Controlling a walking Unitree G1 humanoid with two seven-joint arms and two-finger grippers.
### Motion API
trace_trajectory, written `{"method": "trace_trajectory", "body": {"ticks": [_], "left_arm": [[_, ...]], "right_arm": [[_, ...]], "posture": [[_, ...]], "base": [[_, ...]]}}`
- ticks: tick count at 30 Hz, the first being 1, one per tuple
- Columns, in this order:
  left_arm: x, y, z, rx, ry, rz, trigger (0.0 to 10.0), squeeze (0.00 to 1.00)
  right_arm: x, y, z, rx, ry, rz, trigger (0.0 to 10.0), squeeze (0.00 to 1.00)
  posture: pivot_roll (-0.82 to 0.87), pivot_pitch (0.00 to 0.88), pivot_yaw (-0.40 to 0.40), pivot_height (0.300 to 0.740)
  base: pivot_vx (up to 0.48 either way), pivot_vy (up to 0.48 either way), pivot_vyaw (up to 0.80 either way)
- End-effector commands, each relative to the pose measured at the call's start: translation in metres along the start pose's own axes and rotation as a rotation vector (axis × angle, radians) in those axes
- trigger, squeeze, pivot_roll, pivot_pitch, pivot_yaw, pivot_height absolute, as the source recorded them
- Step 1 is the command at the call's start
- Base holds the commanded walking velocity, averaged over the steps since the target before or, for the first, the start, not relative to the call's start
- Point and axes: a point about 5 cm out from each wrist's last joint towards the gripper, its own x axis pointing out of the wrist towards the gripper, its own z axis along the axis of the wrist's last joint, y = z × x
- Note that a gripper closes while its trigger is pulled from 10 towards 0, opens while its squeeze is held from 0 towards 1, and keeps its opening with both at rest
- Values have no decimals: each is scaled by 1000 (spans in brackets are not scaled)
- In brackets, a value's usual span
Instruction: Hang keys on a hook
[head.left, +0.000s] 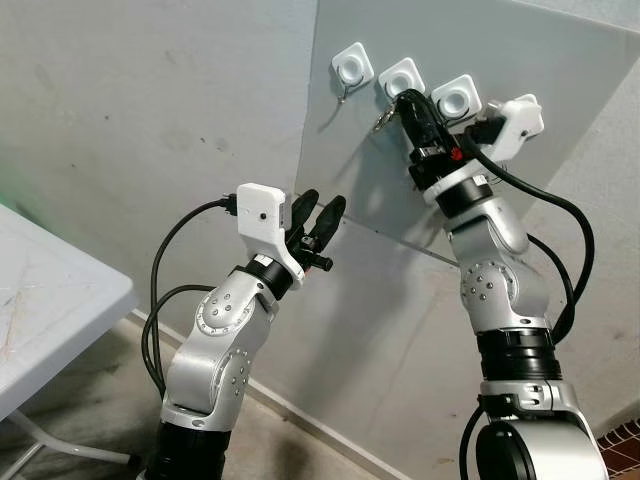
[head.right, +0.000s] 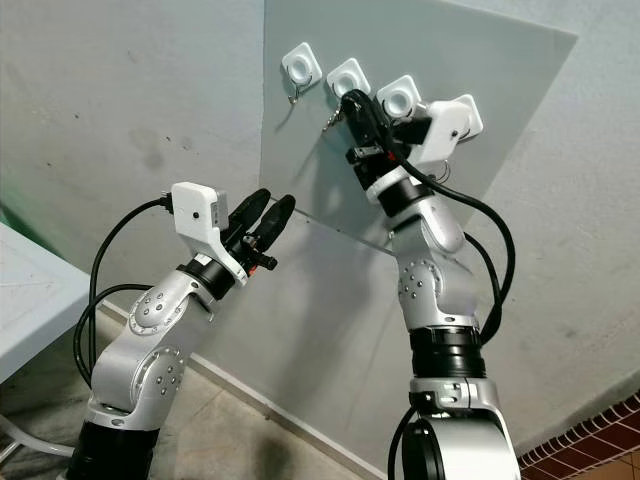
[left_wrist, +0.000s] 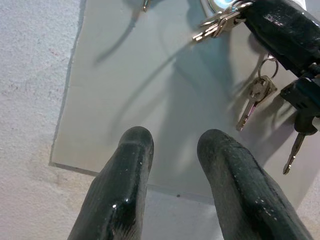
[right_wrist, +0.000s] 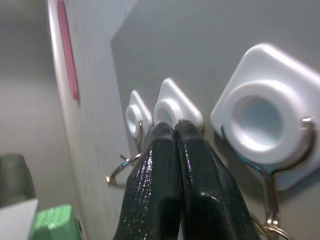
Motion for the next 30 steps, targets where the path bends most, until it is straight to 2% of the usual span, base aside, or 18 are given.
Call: {"method": "trace_trajectory", "body": {"ticks": [1, 6, 14, 19, 24, 30], "left_arm": [[1, -3, 3, -7, -6, -5, 10000, 0], [1, -4, 3, -9, -6, -7, 10000, 0], [0, -3, 4, -10, -8, -4, 10000, 0], [0, -3, 4, -10, -7, -3, 10000, 0], [0, -2, 4, -11, -7, -2, 10000, 0], [0, -2, 5, -12, -8, 1, 10000, 0]], "right_arm": [[-10, -15, 9, 17, -40, -71, 10000, 0], [-13, -16, 7, 31, -42, -86, 10000, 0], [-17, -15, -2, -2, 9, -72, 10000, 0], [-21, -13, -16, 32, 90, -53, 10000, 0], [-22, -9, -27, 28, 173, -34, 10000, 0], [-23, -8, -32, -19, 220, -22, 10000, 0]], "posture": [[142, 0, -103, 740], [143, 0, -101, 740], [146, 0, -101, 740], [150, 0, -100, 740], [150, 0, -100, 740], [151, 0, -97, 740]], "base": [[0, 0, 0], [0, 0, 0], [0, 0, 0], [0, 0, 0], [0, 0, 0], [0, 0, 0]]}}
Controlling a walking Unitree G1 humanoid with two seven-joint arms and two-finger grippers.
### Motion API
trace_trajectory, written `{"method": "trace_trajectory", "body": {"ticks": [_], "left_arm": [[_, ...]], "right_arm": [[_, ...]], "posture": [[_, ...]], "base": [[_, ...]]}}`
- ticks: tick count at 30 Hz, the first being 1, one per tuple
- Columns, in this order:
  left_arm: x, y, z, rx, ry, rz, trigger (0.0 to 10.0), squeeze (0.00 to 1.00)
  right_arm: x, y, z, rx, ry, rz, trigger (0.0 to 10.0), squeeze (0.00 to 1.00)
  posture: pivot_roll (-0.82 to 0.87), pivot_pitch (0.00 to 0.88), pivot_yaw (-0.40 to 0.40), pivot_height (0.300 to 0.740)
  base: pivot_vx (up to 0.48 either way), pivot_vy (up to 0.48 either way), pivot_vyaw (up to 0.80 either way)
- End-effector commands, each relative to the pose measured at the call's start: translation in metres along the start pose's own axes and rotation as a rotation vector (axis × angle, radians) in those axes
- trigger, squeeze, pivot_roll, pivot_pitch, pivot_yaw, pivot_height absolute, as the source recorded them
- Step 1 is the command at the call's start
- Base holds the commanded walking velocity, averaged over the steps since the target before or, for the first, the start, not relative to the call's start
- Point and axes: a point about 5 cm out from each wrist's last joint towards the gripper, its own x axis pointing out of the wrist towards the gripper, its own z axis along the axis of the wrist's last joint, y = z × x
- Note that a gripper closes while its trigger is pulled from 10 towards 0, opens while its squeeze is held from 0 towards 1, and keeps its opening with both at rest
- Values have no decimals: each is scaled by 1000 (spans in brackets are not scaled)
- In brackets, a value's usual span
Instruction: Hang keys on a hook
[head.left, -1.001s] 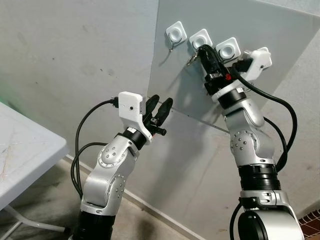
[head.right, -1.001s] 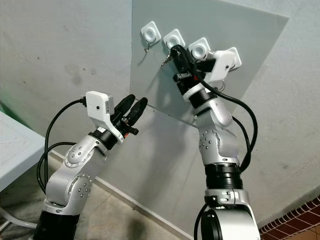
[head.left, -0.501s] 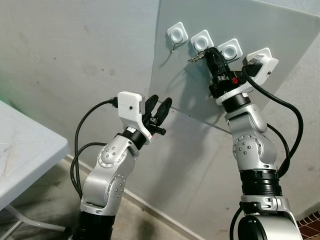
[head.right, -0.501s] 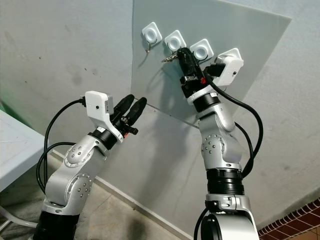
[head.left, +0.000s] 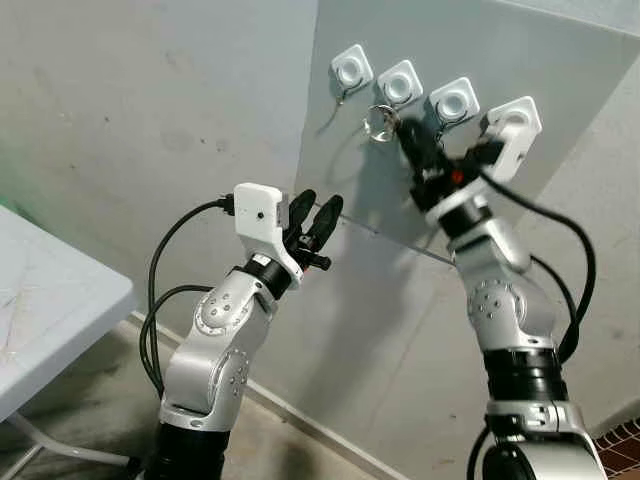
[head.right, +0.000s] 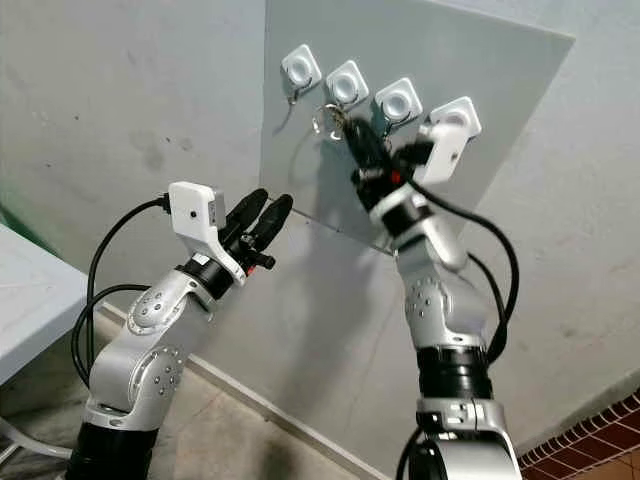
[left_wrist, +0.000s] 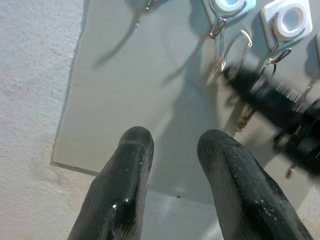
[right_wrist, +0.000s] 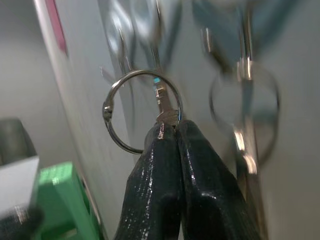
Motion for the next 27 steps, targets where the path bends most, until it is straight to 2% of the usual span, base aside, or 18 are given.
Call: {"method": "trace_trajectory", "body": {"ticks": [1, 5, 14, 20, 27], "left_arm": [[0, -4, 4, -3, -10, -12, 10000, 0], [0, -4, 4, -7, -9, -10, 10000, 0], [0, -4, 4, -13, -10, -9, 10000, 0], [0, -4, 4, -15, -9, -10, 10000, 0], [1, -4, 4, -16, -10, -10, 10000, 0]], "right_arm": [[1, -1, 0, -27, 25, -6, 10000, 0], [1, 0, -1, -42, 35, 3, 10000, 0], [1, 2, 4, -16, 5, 27, 10000, 0], [6, 19, 27, 71, -135, 137, 10000, 0], [10, 14, 33, 65, -158, 84, 10000, 0]], "posture": [[151, 0, -98, 740], [151, 0, -98, 740], [151, 0, -100, 740], [151, 0, -98, 740], [151, 0, -98, 740]], "base": [[0, 0, 0], [0, 0, 0], [0, 0, 0], [0, 0, 0], [0, 0, 0]]}}
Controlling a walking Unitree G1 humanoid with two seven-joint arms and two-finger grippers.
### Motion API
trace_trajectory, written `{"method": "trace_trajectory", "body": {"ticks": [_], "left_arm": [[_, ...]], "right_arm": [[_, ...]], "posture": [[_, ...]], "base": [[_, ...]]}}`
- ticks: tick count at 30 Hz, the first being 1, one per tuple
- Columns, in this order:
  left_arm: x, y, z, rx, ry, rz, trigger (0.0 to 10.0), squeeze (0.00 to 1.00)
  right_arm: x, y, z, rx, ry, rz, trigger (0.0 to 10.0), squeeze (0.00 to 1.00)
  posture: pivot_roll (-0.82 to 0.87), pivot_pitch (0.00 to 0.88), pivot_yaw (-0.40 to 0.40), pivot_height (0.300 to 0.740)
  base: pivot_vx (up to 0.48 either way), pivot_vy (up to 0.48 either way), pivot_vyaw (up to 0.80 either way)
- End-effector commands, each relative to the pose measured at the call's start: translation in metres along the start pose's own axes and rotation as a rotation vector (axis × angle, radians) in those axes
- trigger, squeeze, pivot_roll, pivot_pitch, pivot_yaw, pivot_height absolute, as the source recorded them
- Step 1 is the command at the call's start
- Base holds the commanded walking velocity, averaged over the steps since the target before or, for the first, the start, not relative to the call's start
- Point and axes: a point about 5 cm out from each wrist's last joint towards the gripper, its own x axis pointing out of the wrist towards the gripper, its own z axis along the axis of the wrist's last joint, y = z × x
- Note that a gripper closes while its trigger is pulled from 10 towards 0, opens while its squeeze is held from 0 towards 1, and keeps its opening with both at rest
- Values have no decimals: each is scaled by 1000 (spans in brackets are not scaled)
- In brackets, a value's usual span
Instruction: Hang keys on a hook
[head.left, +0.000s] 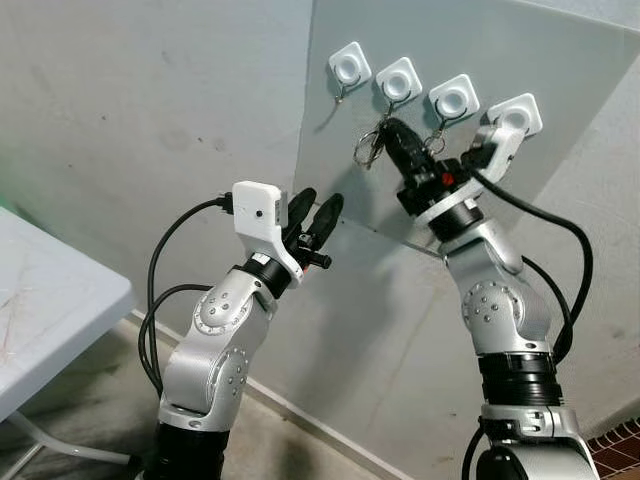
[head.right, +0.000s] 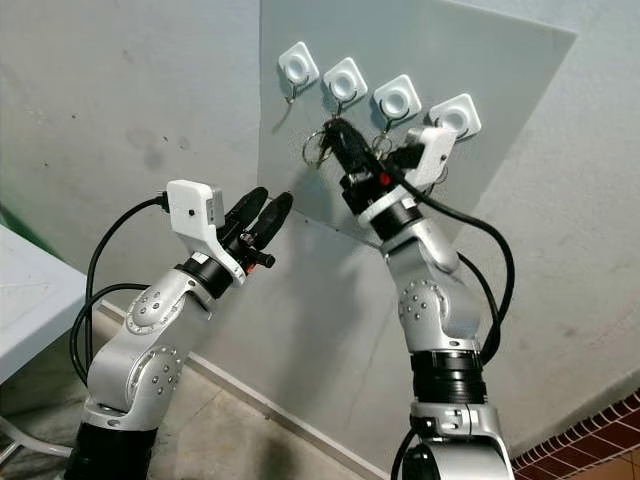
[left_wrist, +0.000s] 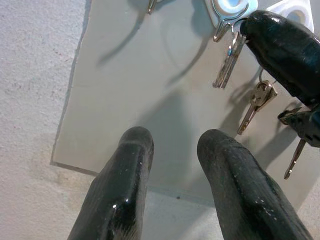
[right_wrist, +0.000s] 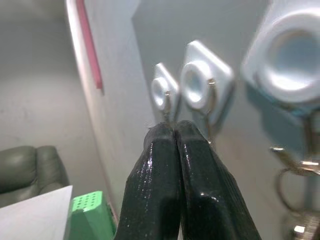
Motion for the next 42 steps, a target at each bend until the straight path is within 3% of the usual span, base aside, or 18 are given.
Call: {"method": "trace_trajectory", "body": {"ticks": [1, 7, 18, 24, 42], "left_arm": [[1, -4, 2, -7, -6, -7, 10000, 0], [1, -4, 3, -10, -6, -5, 10000, 0], [1, -4, 2, -12, -5, -7, 10000, 0], [0, -4, 3, -13, -8, -2, 10000, 0], [-1, -5, 3, -24, -11, 5, 10000, 0]], "right_arm": [[1, -3, 8, -15, -22, -13, 10000, 0], [-2, -8, 10, -18, -30, -48, 10000, 0], [11, 0, 21, -25, -102, -15, 10000, 0], [18, 8, 20, -44, -92, 36, 10000, 0], [26, 11, 15, -57, -63, 38, 10000, 0]], "posture": [[154, 0, -102, 740], [154, 0, -102, 740], [157, 0, -101, 740], [161, 0, -106, 740], [163, 0, -112, 740]], "base": [[0, 0, 0], [0, 0, 0], [0, 0, 0], [0, 0, 0], [0, 0, 0]]}}
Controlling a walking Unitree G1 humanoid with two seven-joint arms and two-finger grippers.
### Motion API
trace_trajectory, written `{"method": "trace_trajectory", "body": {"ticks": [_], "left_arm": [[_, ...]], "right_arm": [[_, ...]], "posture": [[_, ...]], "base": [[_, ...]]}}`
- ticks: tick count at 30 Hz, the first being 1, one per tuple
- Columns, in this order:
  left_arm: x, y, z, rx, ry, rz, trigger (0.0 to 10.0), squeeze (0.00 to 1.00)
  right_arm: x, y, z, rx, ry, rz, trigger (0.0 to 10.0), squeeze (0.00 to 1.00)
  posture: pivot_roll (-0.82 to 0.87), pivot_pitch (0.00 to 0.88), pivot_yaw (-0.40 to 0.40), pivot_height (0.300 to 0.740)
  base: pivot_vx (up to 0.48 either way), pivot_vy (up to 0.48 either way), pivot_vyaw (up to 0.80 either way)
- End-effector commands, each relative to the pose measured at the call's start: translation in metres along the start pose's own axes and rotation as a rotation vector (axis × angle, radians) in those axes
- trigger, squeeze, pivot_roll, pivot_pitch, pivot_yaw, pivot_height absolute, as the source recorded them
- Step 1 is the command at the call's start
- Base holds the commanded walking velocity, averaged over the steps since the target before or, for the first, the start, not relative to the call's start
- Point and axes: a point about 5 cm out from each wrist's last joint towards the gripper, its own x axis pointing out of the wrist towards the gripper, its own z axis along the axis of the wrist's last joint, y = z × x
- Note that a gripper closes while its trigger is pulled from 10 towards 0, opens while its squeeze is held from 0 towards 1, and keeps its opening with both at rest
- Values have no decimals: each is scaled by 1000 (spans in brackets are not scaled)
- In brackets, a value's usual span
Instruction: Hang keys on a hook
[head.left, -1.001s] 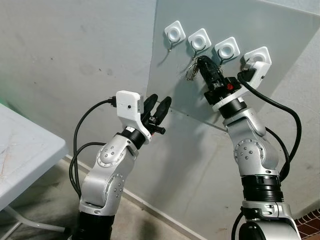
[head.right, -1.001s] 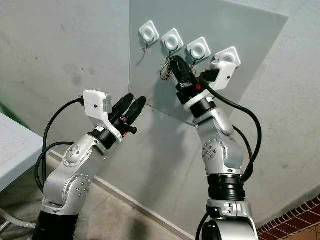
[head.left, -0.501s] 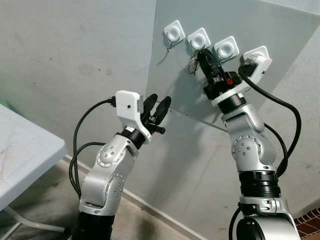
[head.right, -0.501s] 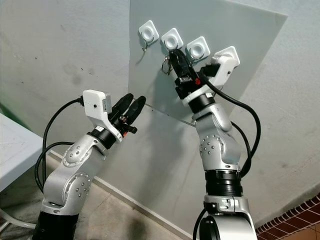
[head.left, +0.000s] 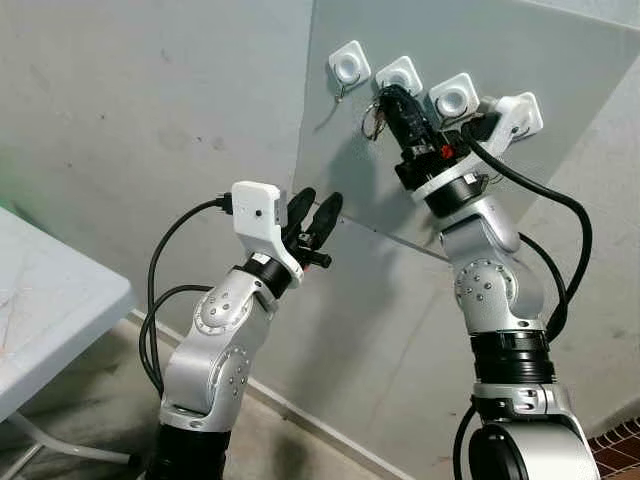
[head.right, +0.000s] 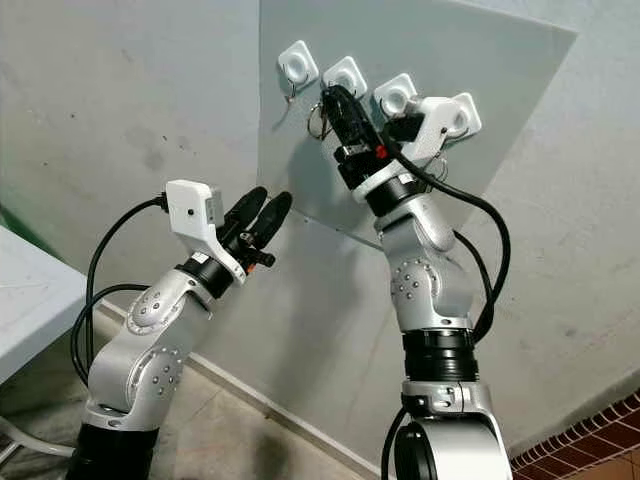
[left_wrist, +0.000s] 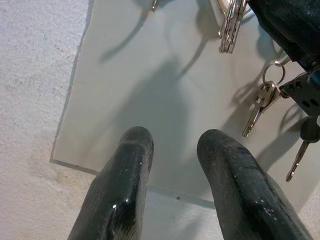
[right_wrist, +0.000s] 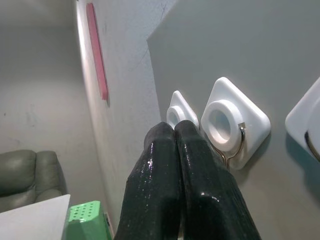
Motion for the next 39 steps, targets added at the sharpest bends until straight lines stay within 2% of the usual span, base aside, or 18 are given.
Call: {"method": "trace_trajectory", "body": {"ticks": [1, 10, 19, 26, 30, 33, 37, 39], "left_arm": [[0, -4, 3, -9, -9, -6, 10000, 0], [0, -4, 3, -14, -10, -5, 10000, 0], [0, -4, 3, -15, -9, -10, 10000, 0], [1, -5, 4, -17, -10, -9, 10000, 0], [1, -5, 4, -21, -12, -8, 10000, 0], [0, -5, 4, -22, -12, -7, 10000, 0], [0, -5, 4, -26, -15, -3, 10000, 0], [0, -5, 4, -28, -15, -2, 10000, 0]], "right_arm": [[5, -1, 6, -15, -19, -6, 10000, 0], [0, -6, 7, -25, -32, -36, 10000, 0], [5, -6, 10, -53, -43, -31, 10000, 0], [10, 1, 7, -115, -8, 25, 10000, 0], [12, 6, 4, -193, 40, 78, 10000, 0], [13, 7, -1, -241, 90, 92, 10000, 0], [11, 4, -9, -263, 155, 77, 10000, 0], [10, 2, -10, -260, 155, 71, 10000, 0]], "posture": [[163, 0, -112, 740], [163, 0, -110, 740], [163, 0, -107, 740], [165, 0, -110, 740], [164, 0, -112, 740], [164, 0, -112, 740], [163, 0, -113, 740], [164, 0, -114, 740]], "base": [[0, 0, 0], [0, 0, 0], [0, 0, 0], [0, 0, 0], [0, 0, 0], [0, 0, 0], [0, 0, 0], [0, 0, 0]]}}
